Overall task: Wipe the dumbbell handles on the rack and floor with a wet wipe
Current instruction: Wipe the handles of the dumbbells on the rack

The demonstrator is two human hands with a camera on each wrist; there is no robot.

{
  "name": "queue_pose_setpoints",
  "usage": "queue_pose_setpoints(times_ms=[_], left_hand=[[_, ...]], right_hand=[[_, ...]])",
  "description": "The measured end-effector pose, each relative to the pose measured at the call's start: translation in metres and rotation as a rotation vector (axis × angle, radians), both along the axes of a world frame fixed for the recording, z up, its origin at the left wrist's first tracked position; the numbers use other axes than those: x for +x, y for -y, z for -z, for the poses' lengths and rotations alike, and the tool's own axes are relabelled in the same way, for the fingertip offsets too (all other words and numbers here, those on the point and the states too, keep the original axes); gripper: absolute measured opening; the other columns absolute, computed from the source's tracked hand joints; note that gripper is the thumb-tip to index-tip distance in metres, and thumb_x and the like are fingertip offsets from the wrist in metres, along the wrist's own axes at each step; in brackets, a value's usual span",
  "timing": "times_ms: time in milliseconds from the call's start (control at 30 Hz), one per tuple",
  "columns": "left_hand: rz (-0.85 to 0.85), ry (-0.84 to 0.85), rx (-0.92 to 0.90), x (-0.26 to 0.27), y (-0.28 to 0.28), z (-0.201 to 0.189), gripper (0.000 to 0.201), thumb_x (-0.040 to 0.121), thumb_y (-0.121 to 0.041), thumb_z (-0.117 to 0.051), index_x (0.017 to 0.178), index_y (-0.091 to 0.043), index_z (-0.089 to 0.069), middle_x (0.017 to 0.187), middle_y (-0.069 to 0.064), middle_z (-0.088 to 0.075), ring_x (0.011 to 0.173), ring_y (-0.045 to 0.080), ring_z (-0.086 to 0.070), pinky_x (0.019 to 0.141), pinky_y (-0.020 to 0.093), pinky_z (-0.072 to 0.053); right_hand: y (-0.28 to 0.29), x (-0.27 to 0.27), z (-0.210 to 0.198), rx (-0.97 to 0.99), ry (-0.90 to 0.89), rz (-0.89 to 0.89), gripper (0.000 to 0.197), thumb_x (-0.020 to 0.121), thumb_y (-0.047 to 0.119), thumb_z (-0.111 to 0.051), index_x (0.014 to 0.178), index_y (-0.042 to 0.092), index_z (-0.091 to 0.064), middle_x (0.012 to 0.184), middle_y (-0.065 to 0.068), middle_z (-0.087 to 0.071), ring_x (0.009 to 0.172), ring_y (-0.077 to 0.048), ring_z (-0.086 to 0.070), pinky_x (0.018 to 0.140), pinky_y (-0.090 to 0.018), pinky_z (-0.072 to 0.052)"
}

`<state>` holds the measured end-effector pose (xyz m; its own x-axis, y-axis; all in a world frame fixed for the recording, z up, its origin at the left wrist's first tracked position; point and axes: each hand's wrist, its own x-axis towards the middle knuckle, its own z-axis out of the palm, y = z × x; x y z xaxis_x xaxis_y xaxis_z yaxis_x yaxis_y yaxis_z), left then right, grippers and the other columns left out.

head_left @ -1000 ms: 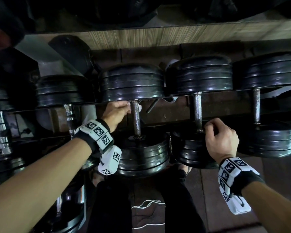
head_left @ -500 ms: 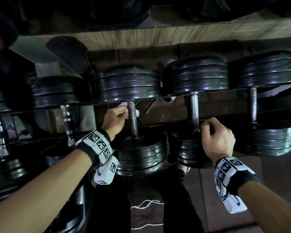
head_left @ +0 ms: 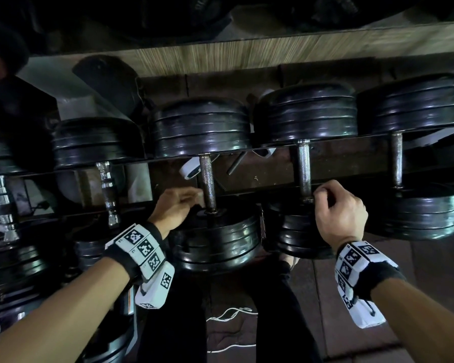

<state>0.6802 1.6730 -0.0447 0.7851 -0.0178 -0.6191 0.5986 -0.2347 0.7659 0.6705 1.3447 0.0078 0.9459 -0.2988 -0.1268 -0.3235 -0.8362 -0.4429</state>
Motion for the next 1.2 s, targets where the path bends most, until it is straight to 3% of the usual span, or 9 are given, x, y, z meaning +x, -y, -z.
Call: queue_pose_setpoints(times_ms=[167,267,400,500,600,867,933,1033,1200], left_hand=[[0.177,-0.091,0.104,0.002,0.003,-0.001,0.014,0.092,-0.013,-0.068,0.084,-0.023,-0.074,0.097,0.006,-0.076,0.097,0.017,-0.068,0.097,0.034,-0.046],[0.142,-0.122,0.063,-0.002,0.001,-0.007,0.005,0.088,-0.006,-0.071,0.089,-0.008,-0.075,0.096,0.015,-0.075,0.093,0.021,-0.069,0.099,0.037,-0.047],[-0.053,-0.074,-0.006,0.011,0.007,-0.019,0.011,0.086,0.002,-0.067,0.083,-0.007,-0.072,0.068,-0.009,-0.072,0.066,-0.005,-0.064,0.069,0.006,-0.045],[-0.306,-0.051,-0.088,0.039,0.005,-0.019,0.030,0.090,0.001,-0.064,0.120,-0.005,-0.067,0.097,0.002,-0.072,0.073,0.002,-0.064,0.061,0.005,-0.047],[-0.265,-0.070,-0.083,0.057,0.003,-0.016,0.031,0.095,-0.003,-0.060,0.126,-0.010,-0.063,0.086,-0.004,-0.071,0.059,-0.002,-0.059,0.050,0.006,-0.041],[0.028,-0.046,-0.050,0.028,0.001,-0.020,0.017,0.093,-0.013,-0.064,0.107,-0.012,-0.074,0.102,0.000,-0.073,0.094,0.010,-0.064,0.076,0.011,-0.047],[0.120,-0.115,-0.089,0.011,-0.001,-0.019,0.015,0.078,-0.021,-0.078,0.093,-0.016,-0.079,0.090,-0.005,-0.077,0.083,0.000,-0.068,0.073,0.008,-0.047],[0.102,-0.164,-0.053,0.000,0.002,-0.015,0.022,0.086,0.011,-0.063,0.085,-0.012,-0.067,0.059,-0.014,-0.069,0.061,-0.009,-0.064,0.066,0.003,-0.046],[0.138,-0.134,0.012,-0.007,-0.002,-0.021,0.024,0.092,0.002,-0.062,0.089,-0.019,-0.070,0.072,-0.014,-0.074,0.075,-0.007,-0.066,0.083,0.008,-0.046]], right_hand=[[0.000,0.000,0.000,-0.004,0.003,-0.006,0.032,0.086,0.038,-0.039,0.086,0.018,-0.064,0.076,-0.010,-0.067,0.077,-0.040,-0.062,0.067,-0.034,-0.036],[0.001,-0.001,0.002,0.005,-0.011,0.001,0.032,0.085,0.040,-0.038,0.086,0.020,-0.063,0.076,-0.008,-0.067,0.077,-0.039,-0.062,0.068,-0.034,-0.037],[0.001,-0.001,0.001,0.018,0.005,0.001,0.031,0.086,0.039,-0.039,0.085,0.020,-0.063,0.076,-0.007,-0.067,0.077,-0.038,-0.061,0.068,-0.033,-0.036],[0.000,0.000,0.001,0.011,0.006,0.007,0.029,0.086,0.037,-0.041,0.085,0.019,-0.064,0.076,-0.009,-0.067,0.077,-0.039,-0.062,0.068,-0.033,-0.034],[0.001,-0.001,0.000,0.019,-0.001,0.009,0.028,0.087,0.038,-0.041,0.085,0.020,-0.062,0.076,-0.008,-0.066,0.077,-0.039,-0.061,0.067,-0.033,-0.034],[0.002,-0.001,-0.001,0.024,-0.001,0.008,0.030,0.087,0.038,-0.040,0.088,0.018,-0.063,0.077,-0.008,-0.066,0.079,-0.039,-0.061,0.068,-0.033,-0.033],[0.002,-0.001,0.000,0.026,0.012,0.005,0.031,0.087,0.038,-0.040,0.088,0.018,-0.064,0.078,-0.010,-0.067,0.078,-0.040,-0.062,0.067,-0.034,-0.034],[0.002,-0.001,0.002,0.030,0.014,0.003,0.033,0.087,0.040,-0.039,0.088,0.019,-0.063,0.077,-0.009,-0.066,0.077,-0.040,-0.061,0.066,-0.034,-0.034],[0.003,-0.002,0.002,0.040,0.032,-0.001,0.037,0.086,0.043,-0.035,0.087,0.019,-0.063,0.076,-0.009,-0.066,0.076,-0.040,-0.061,0.065,-0.034,-0.034]])
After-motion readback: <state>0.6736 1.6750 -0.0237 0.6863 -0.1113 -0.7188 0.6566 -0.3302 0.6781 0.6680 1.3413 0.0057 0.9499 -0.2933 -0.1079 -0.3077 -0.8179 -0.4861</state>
